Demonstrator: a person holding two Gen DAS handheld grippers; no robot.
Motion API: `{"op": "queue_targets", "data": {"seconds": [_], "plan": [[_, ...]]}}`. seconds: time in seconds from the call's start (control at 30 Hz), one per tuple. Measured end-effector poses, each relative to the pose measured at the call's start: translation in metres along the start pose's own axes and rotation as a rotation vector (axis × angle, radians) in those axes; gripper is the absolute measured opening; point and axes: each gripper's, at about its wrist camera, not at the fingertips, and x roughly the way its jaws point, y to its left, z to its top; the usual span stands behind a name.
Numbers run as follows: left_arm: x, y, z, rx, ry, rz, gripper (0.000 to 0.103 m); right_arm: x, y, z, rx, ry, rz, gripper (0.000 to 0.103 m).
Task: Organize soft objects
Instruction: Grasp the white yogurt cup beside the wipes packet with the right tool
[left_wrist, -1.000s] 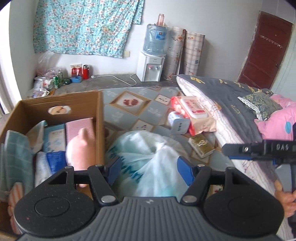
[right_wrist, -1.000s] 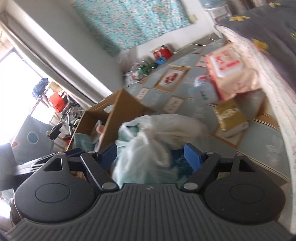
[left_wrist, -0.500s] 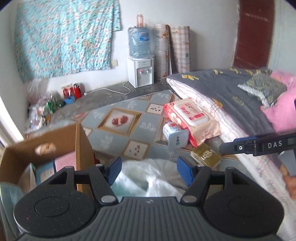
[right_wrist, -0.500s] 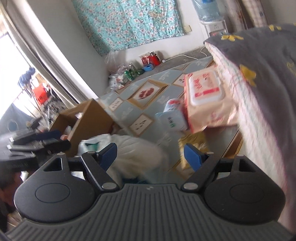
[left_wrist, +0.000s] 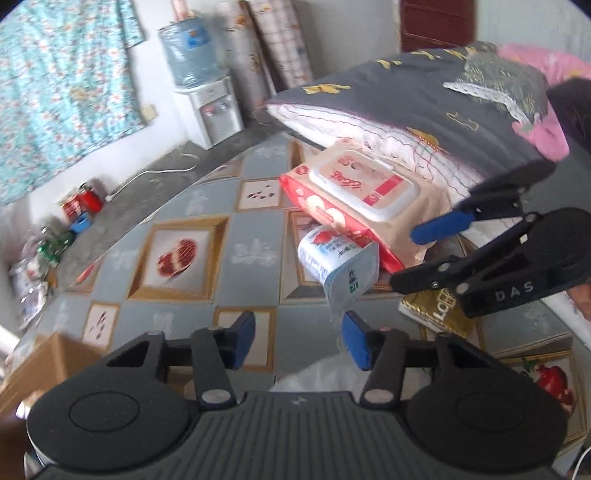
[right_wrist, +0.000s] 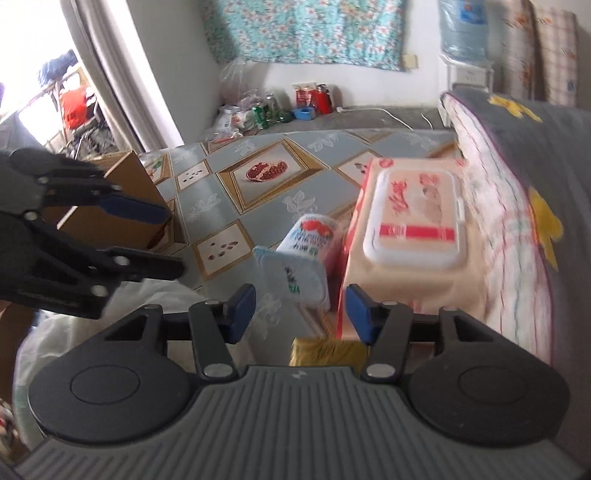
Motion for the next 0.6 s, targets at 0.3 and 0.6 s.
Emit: {"op": "queue_targets", "data": {"seconds": [0.3,0.6], "plan": [[0.044,-0.011,0.014,0.092,0.046,-0.072,0.035,0.019,-0.004,0.001,-0.104,-0.001,0.021,0.036],[0.068,-0.005,0.016,0.050,0.113,-0.112,0.027,0.033,-0.005,0.000,-0.111,0.017,0.045,0.018]]}}
